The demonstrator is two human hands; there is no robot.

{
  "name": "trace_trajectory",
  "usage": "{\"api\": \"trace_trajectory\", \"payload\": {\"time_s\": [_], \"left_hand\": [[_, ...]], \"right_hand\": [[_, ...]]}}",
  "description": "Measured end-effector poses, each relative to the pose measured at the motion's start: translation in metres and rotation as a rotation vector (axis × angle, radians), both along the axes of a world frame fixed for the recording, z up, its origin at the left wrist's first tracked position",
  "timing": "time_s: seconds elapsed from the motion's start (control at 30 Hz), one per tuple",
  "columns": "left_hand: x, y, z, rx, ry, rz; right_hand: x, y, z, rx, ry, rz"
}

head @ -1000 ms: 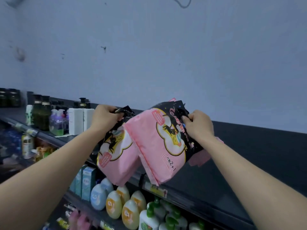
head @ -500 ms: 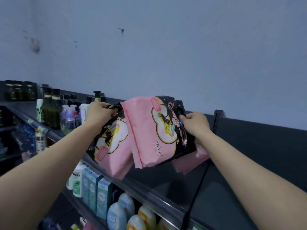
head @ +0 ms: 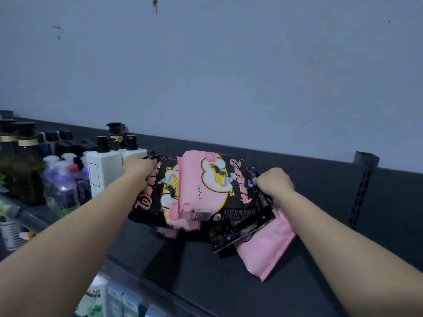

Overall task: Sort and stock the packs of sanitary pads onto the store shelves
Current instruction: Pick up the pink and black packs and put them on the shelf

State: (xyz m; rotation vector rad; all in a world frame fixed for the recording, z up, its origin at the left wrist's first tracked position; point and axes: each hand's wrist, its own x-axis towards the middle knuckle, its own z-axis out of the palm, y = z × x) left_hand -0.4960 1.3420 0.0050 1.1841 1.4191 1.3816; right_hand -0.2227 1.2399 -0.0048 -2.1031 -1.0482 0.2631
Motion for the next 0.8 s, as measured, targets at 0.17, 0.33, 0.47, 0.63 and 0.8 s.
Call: {"api": "trace_trajectory", "payload": {"time_s": [0.17, 0.33, 0.47, 0.63, 0.8], "left_hand": [[-0.013, 0.032, -0.013, -0.158, 0.281, -0.255], [-0.025, 0.046, -0.022, -0.304, 0.437, -0.455], [-0.030, 0.062, -0.021, -0.206, 0.409, -0.359], [-0.039, 0.069, -0.020, -0.185, 0.284, -0.436], [-0.041, 0.071, -0.026, -0.238, 0.362, -0.473]], "right_hand": [[0.011, 0.019, -0.012, -0.158, -0.071, -0.064], [0.004, 0.030, -0.013, -0.304, -0.075, -0.046], [-0.011, 0.062, -0.013, -0.186, 0.028, 0.006], [-0.021, 0.087, -0.018, 0.075, 0.152, -0.033], [-0.011, 0.067, -0.016, -0.110, -0.168, 0.039]]}}
